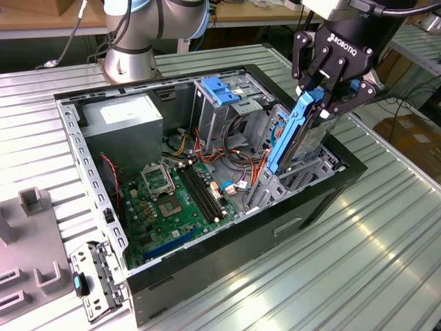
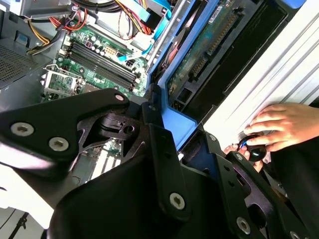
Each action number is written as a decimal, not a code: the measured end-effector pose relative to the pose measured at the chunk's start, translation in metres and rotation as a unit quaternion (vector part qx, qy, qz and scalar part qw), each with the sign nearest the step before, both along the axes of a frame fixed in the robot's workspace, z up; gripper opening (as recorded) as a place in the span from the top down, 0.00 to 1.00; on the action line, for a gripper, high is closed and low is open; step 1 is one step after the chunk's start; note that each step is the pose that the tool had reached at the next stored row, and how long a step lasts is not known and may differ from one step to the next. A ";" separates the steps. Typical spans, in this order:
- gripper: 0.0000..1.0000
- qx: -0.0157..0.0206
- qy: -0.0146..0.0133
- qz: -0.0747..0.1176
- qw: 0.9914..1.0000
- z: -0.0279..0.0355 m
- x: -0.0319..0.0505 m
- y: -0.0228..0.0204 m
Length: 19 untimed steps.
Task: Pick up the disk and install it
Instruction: 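Insert the disk into the insertion slot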
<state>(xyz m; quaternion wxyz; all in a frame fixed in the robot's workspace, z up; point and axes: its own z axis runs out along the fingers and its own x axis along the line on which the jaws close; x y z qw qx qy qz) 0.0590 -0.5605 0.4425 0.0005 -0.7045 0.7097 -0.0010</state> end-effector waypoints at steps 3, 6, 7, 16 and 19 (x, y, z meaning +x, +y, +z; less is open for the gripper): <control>0.63 0.000 0.000 -0.001 1.000 -0.0019 0.0000 -0.0005; 0.63 0.000 0.000 -0.001 1.000 -0.0045 0.0000 -0.0008; 0.63 0.000 0.000 -0.001 1.000 -0.0052 0.0000 -0.0008; 0.63 0.000 0.002 -0.001 1.000 -0.0240 0.0000 -0.0009; 0.63 0.000 0.002 -0.001 1.000 -0.0314 0.0000 -0.0009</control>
